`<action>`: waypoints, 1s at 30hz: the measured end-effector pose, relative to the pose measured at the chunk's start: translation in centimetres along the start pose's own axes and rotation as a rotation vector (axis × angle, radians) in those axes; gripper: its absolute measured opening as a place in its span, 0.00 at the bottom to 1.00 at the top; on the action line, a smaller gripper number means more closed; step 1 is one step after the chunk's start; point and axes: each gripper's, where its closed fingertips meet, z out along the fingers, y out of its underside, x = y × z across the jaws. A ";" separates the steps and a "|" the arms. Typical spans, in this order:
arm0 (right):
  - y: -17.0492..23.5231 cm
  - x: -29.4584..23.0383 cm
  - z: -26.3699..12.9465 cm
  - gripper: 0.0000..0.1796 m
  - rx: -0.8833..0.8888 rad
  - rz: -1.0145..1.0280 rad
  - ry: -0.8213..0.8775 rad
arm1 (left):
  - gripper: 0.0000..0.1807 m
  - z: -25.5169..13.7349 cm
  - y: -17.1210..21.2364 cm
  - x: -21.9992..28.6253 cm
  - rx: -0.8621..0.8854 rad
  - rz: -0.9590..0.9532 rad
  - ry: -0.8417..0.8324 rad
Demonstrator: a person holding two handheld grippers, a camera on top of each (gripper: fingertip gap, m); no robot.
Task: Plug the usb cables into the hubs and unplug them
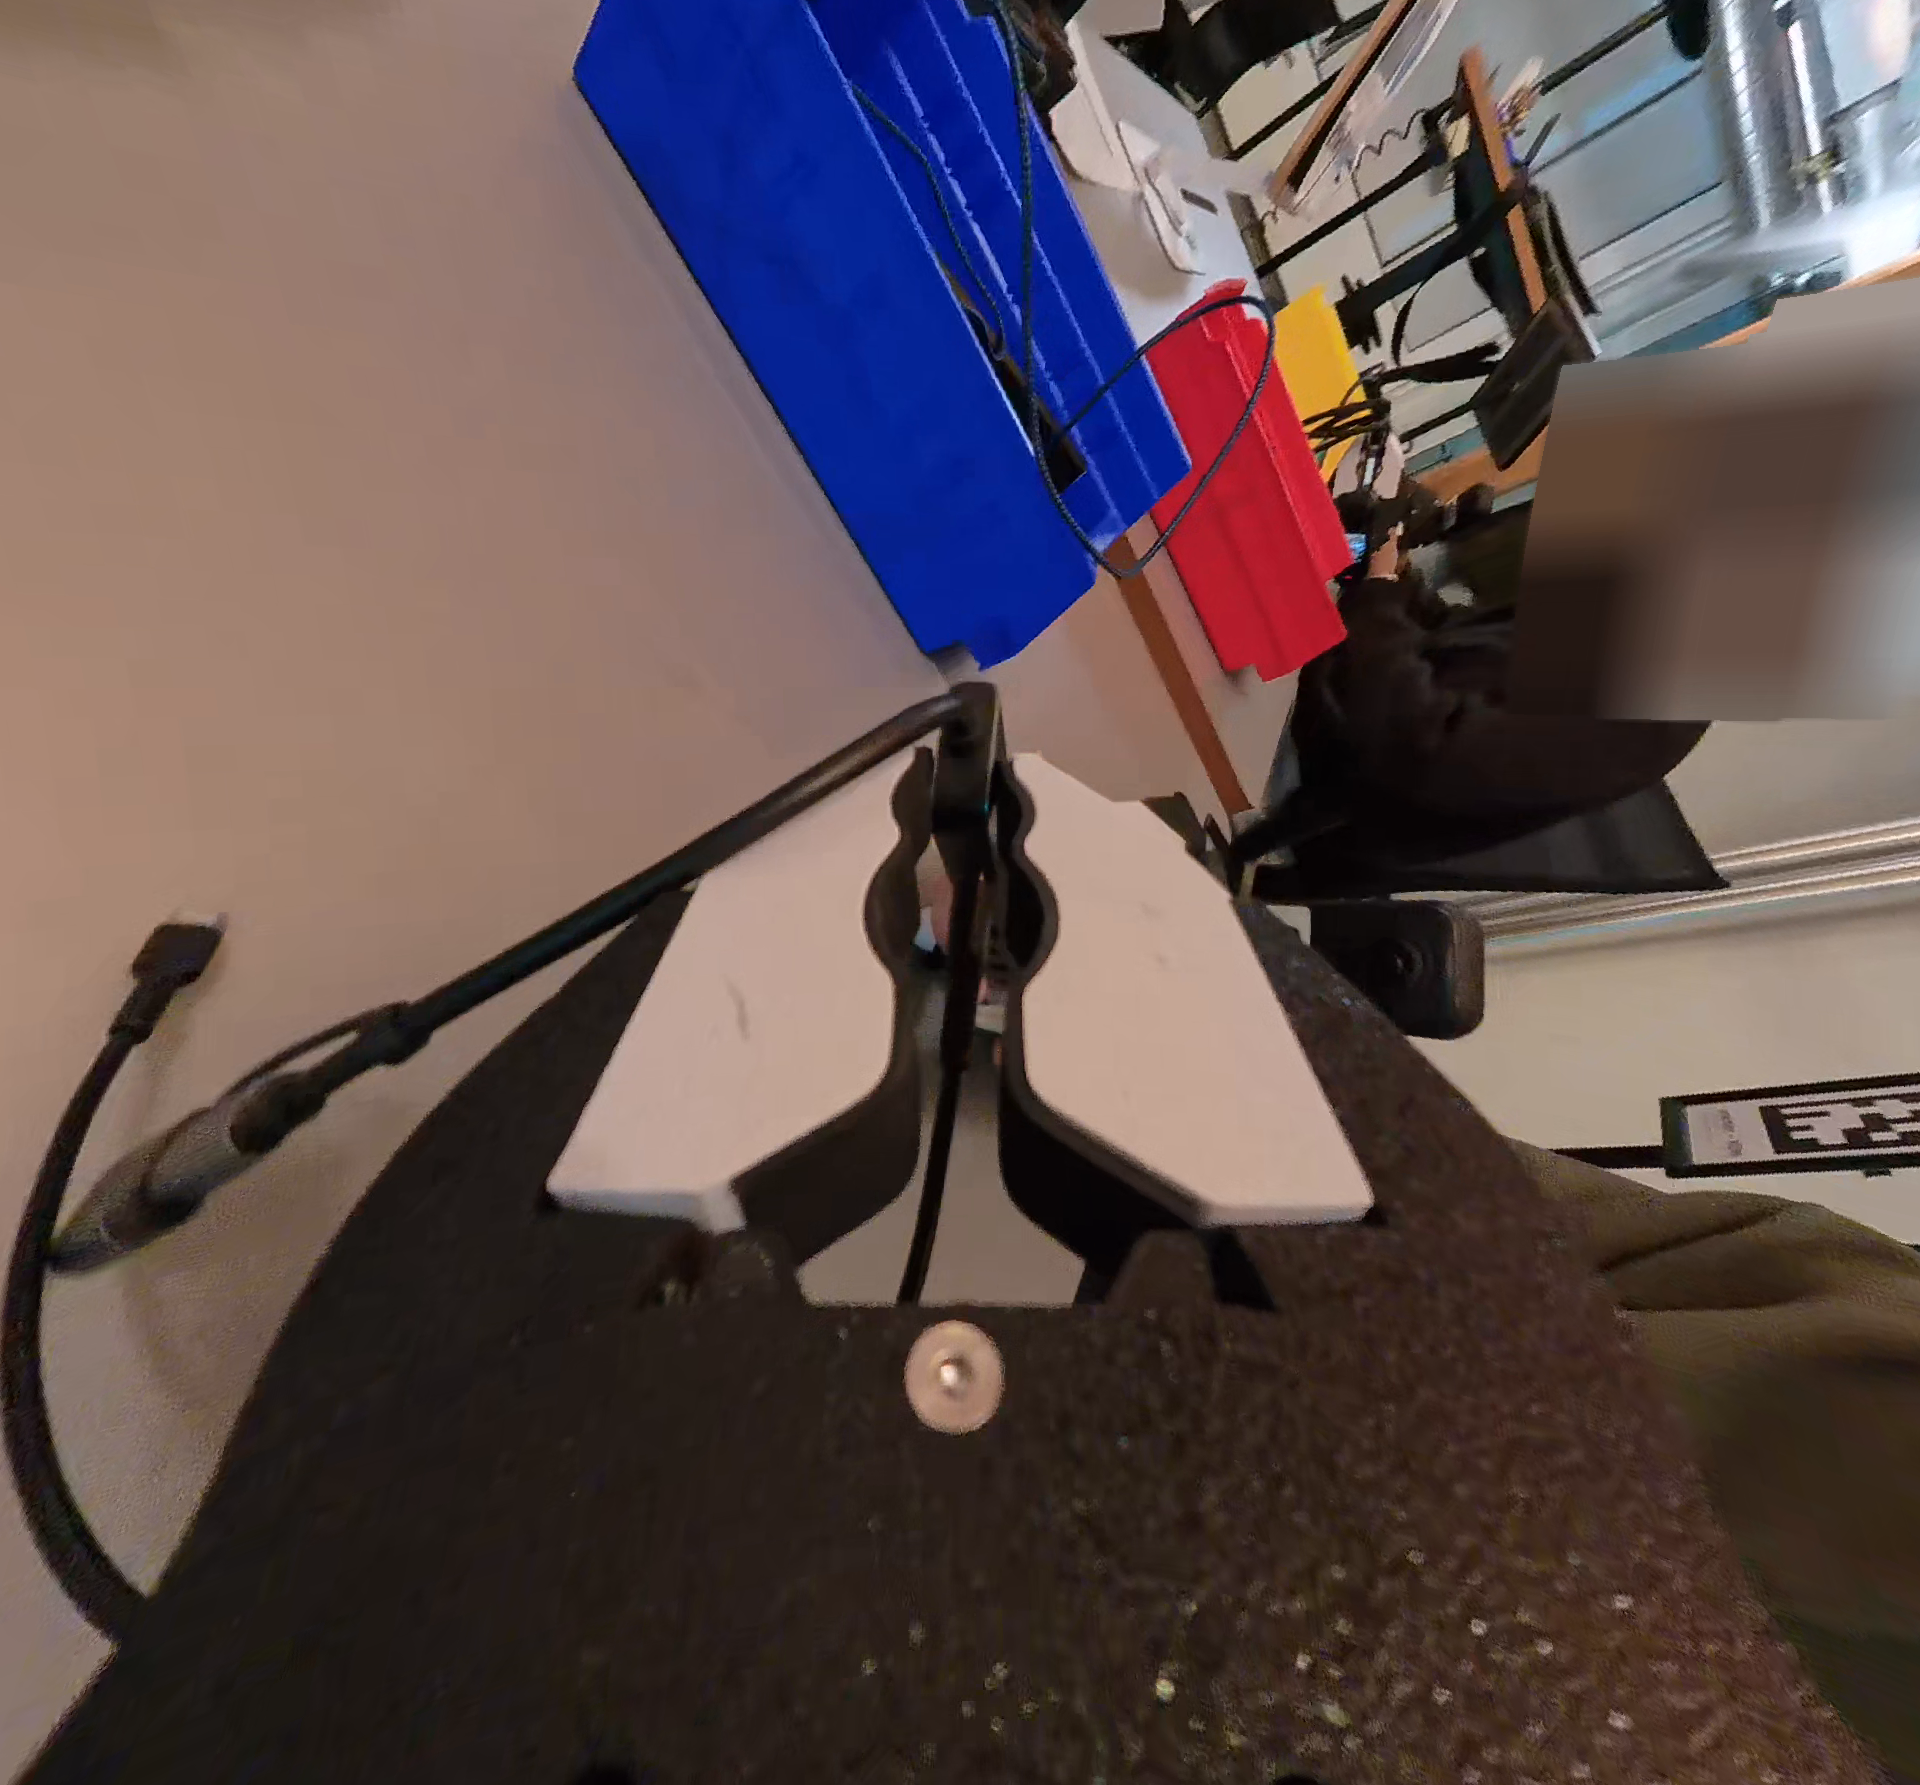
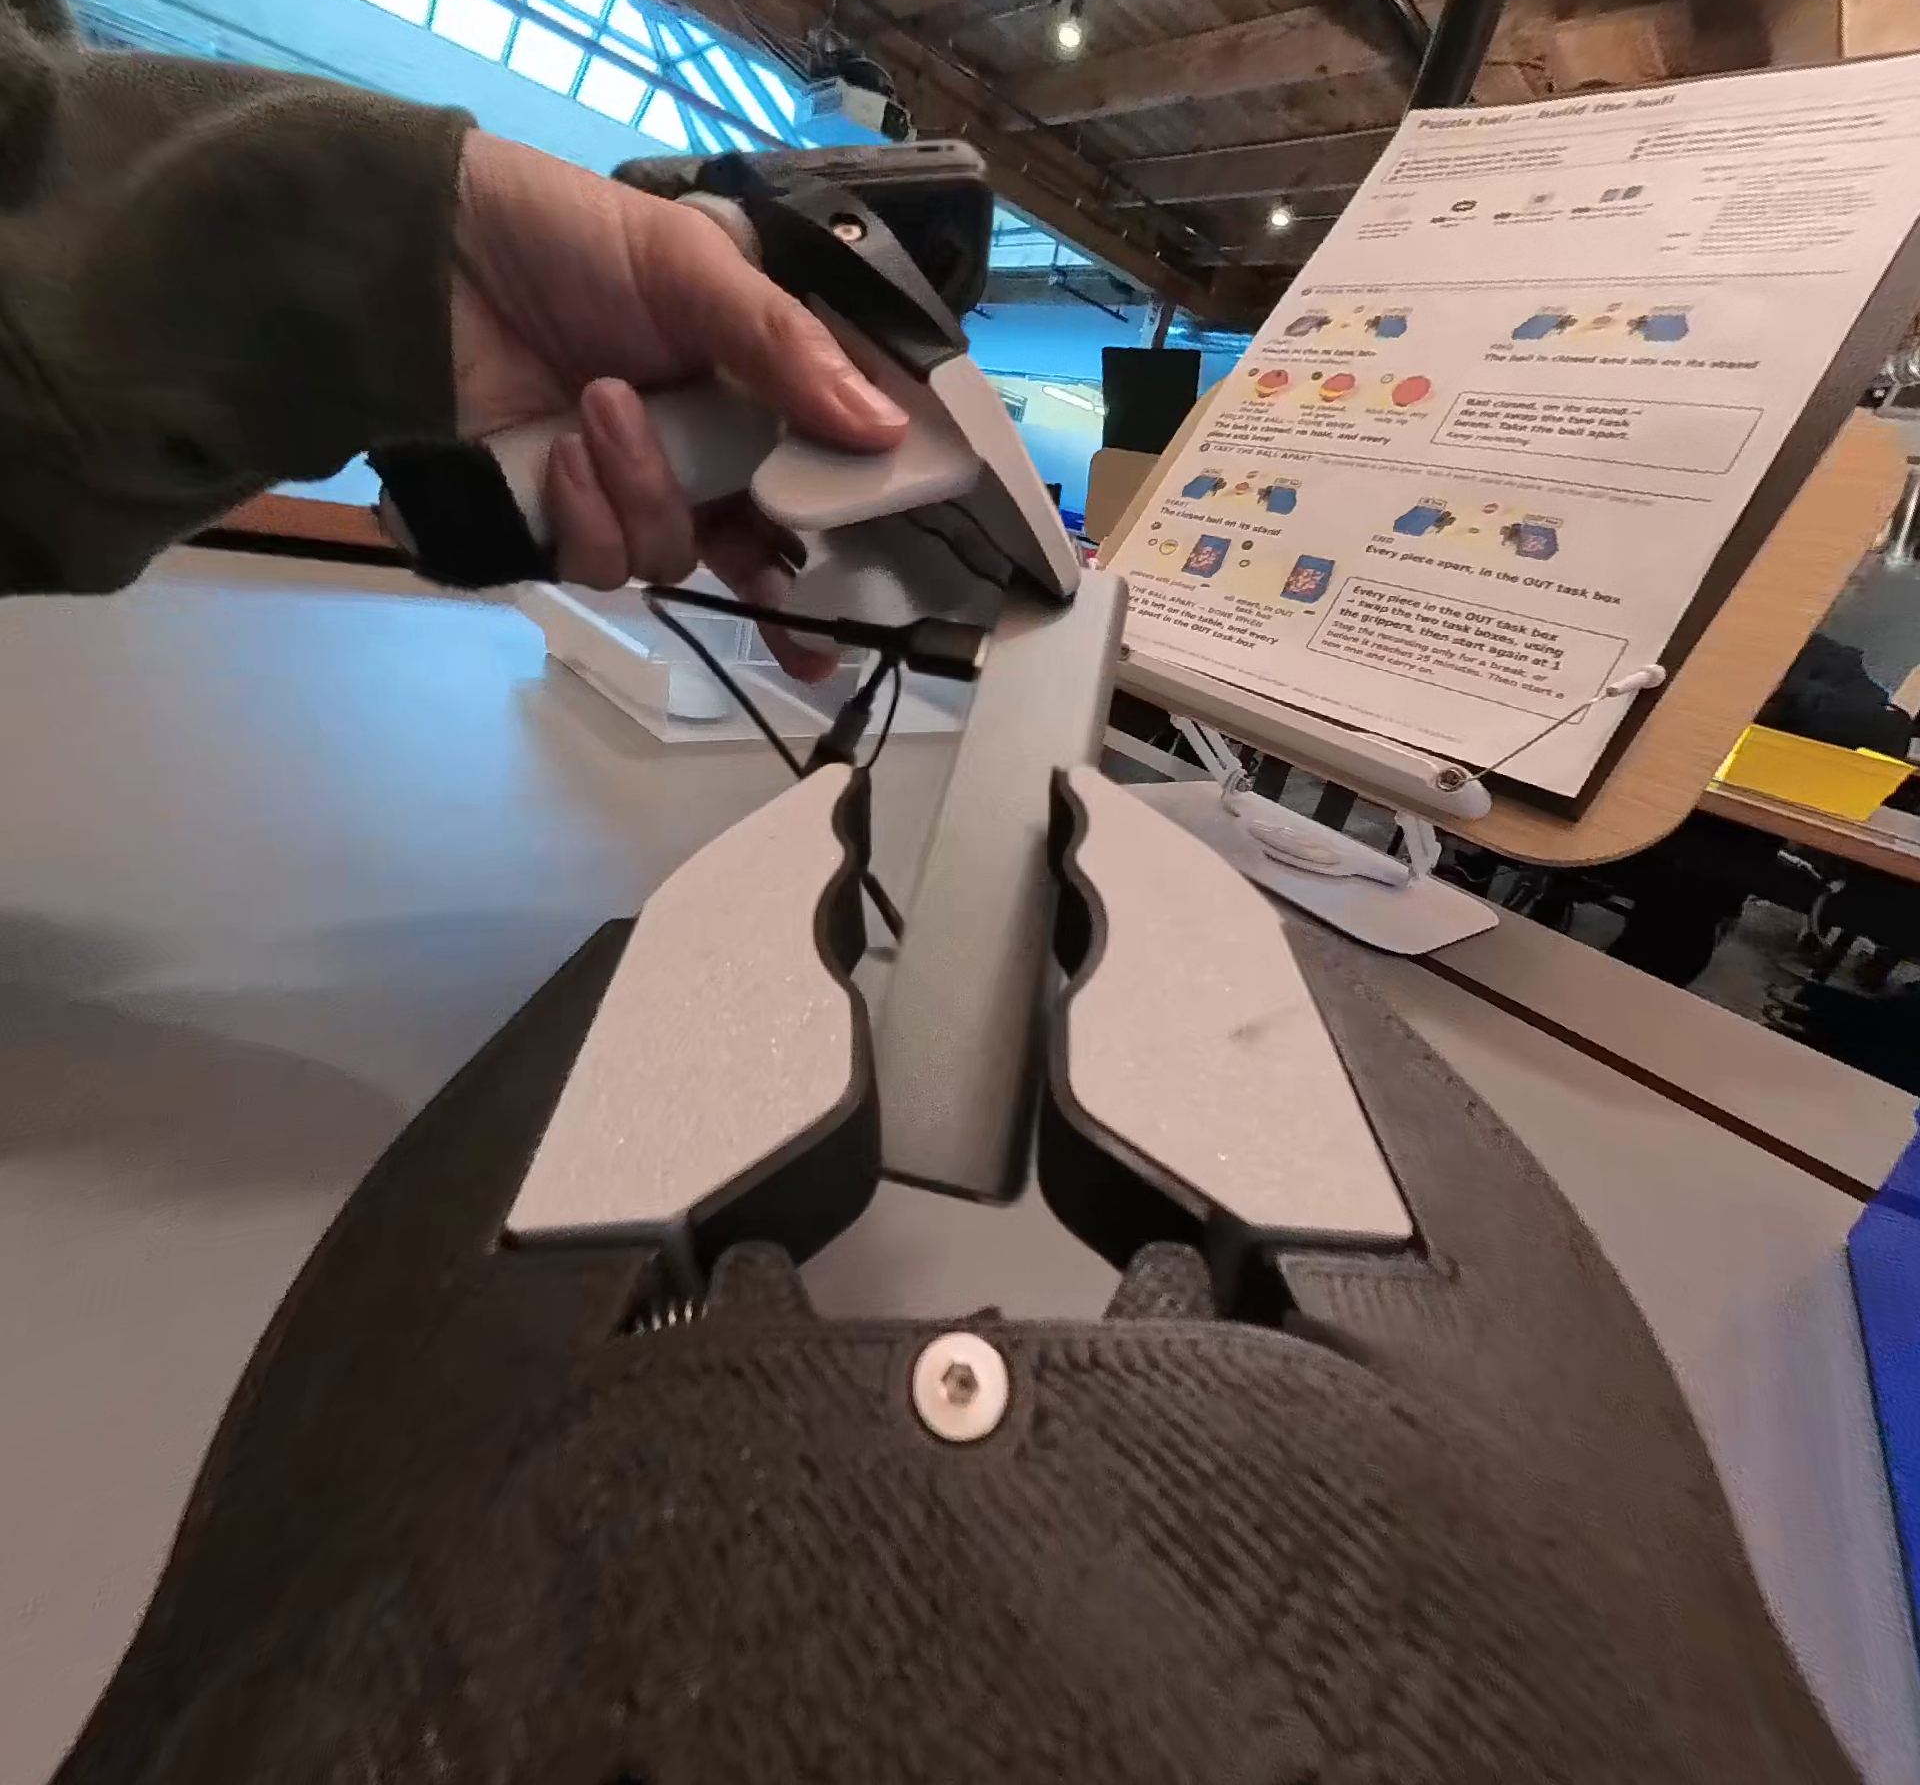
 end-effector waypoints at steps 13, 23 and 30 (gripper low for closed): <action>0.8 1.7 0.3 0.27 -0.060 0.038 0.104 | 0.05 -0.6 -0.5 1.5 0.007 0.007 0.059; 1.0 1.5 0.3 0.18 -0.077 0.069 0.069 | 0.05 -0.8 -1.0 2.4 0.013 0.061 0.048; 1.8 1.2 0.6 0.18 -0.147 0.127 0.037 | 0.05 -0.6 -1.0 3.5 -0.015 0.284 0.017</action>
